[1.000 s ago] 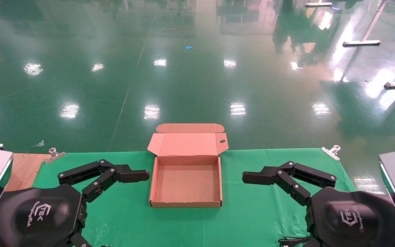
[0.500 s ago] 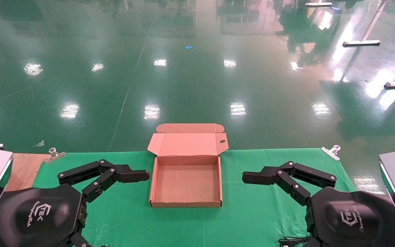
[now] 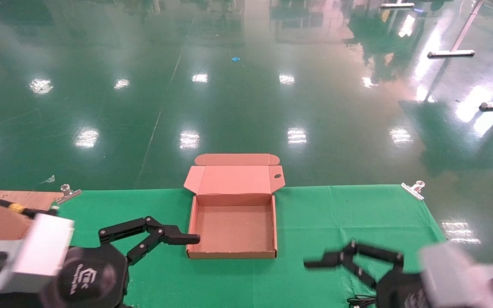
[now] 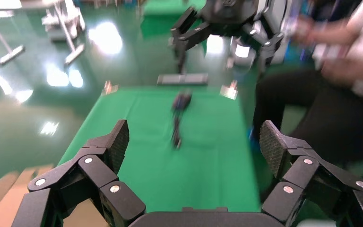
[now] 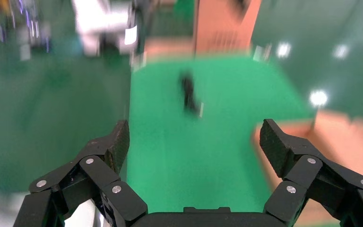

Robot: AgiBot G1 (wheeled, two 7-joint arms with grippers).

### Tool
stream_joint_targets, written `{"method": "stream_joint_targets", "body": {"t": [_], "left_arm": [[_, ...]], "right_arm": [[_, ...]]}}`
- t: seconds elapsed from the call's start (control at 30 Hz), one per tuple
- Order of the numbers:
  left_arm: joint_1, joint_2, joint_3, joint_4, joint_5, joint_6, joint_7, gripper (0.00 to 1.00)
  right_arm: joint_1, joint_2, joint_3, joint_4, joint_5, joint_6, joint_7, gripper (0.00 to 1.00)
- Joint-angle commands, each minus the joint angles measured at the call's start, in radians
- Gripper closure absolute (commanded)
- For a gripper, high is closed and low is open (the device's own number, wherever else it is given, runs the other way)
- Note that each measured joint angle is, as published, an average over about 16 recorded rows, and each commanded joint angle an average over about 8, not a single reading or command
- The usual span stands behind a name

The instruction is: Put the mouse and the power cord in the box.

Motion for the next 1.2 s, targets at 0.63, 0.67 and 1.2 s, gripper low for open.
{"method": "stream_joint_targets", "body": {"t": [0.63,0.67,1.2], "left_arm": [[-0.235,0.115,0.295,0.128,0.74,0.02,0.166,0.0],[-0.24,0.126,0.31,0.138,0.77,0.019,0.172,0.0],[-0.223,0.208,0.401,0.377,0.965,-0.092,0.268,0.0]], "right_arm": [[0.357,-0.169,-0.438,-0.234,-0.693,-0.007,-0.196,0.0],[0.365,-0.181,-0.45,-0.261,-0.718,0.0,-0.21,0.0],[0.391,-0.36,-0.528,-0.672,-0.882,0.171,-0.431,0.0]]}}
